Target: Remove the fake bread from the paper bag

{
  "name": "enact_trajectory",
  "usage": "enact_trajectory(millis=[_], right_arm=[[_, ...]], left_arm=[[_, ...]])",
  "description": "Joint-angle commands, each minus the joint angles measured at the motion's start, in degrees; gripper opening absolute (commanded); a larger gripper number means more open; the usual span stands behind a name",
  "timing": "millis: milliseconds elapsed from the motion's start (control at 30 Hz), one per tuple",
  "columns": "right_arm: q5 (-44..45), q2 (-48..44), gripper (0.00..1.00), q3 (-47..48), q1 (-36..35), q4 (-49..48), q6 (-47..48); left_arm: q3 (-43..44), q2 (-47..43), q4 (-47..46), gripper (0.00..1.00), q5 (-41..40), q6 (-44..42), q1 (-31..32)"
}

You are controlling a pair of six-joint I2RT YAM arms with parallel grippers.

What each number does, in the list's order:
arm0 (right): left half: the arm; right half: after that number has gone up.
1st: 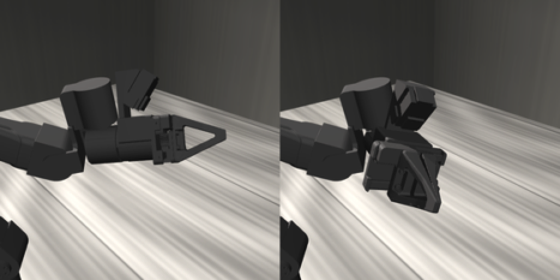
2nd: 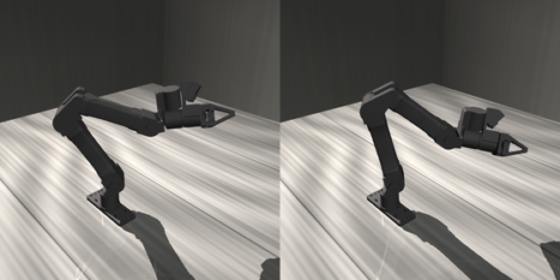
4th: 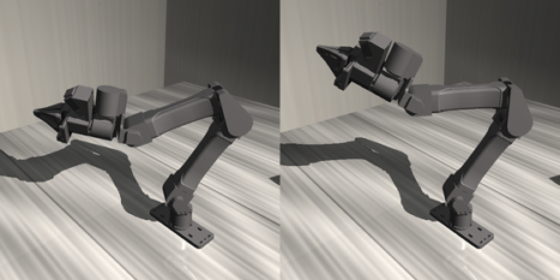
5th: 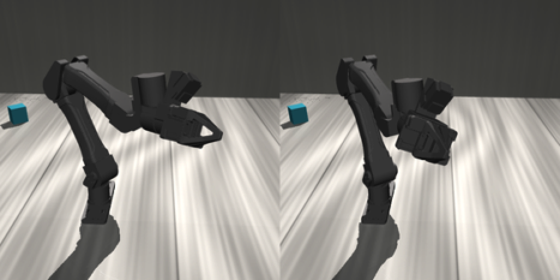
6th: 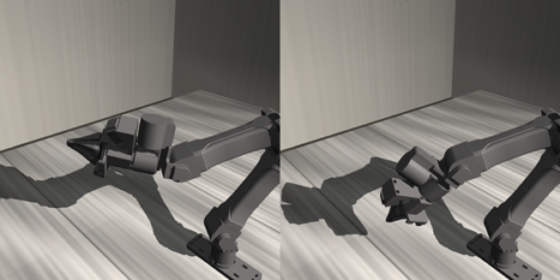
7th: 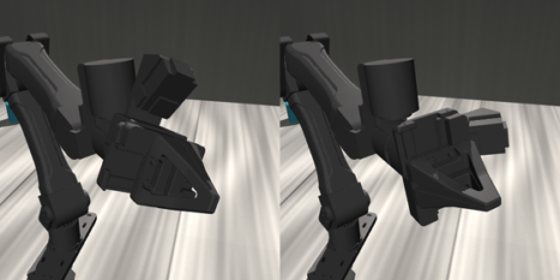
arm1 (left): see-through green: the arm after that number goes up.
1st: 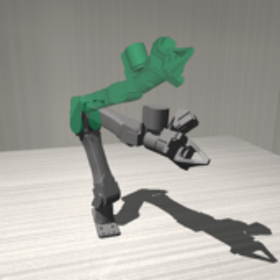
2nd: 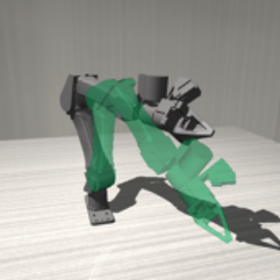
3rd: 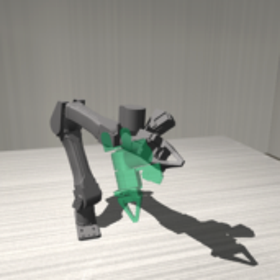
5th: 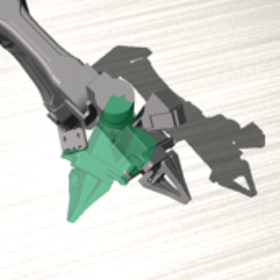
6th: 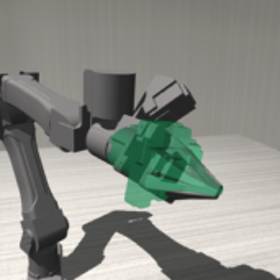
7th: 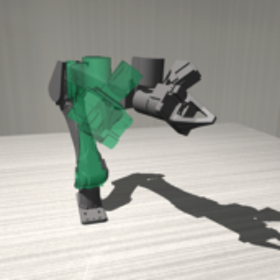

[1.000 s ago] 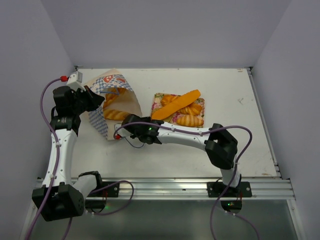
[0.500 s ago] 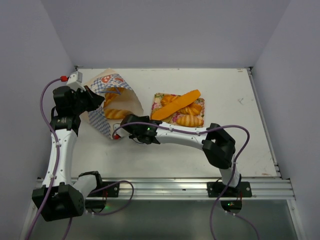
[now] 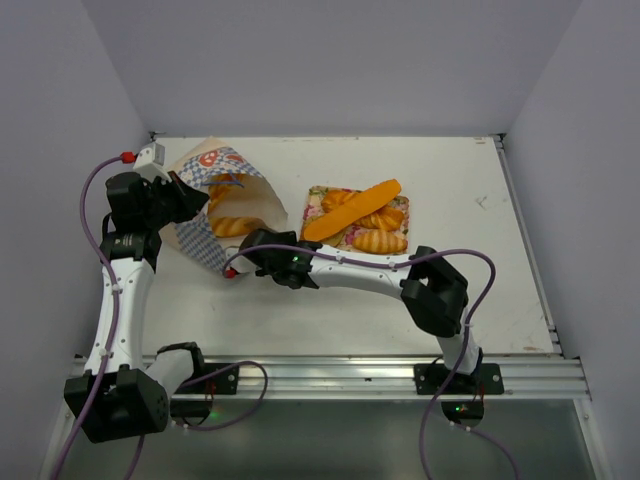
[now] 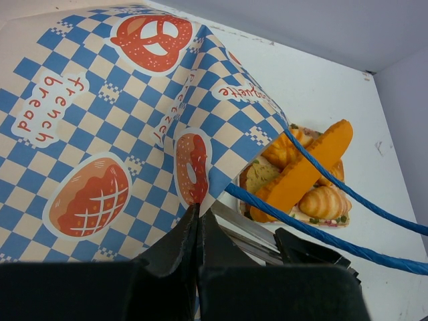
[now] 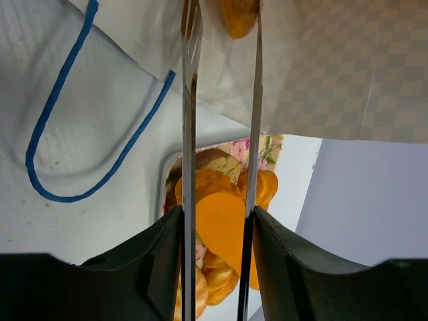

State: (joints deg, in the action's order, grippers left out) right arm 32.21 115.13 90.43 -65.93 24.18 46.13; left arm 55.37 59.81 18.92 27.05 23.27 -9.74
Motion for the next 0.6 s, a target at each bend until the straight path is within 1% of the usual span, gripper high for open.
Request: enact_trajectory(millis=[0, 567], right_arm=[[0.75, -3.68, 0.47, 0.27, 0.19, -4.32, 0.72], [0.4, -6.76, 0.47, -1.84, 0.19, -5.9, 1.51]], left_arm=[[-0.09, -1.01, -1.87, 0.0, 1.78, 0.9, -0.37], [1.93, -0.75, -0.81, 0.0, 0.99, 0.55, -0.46]])
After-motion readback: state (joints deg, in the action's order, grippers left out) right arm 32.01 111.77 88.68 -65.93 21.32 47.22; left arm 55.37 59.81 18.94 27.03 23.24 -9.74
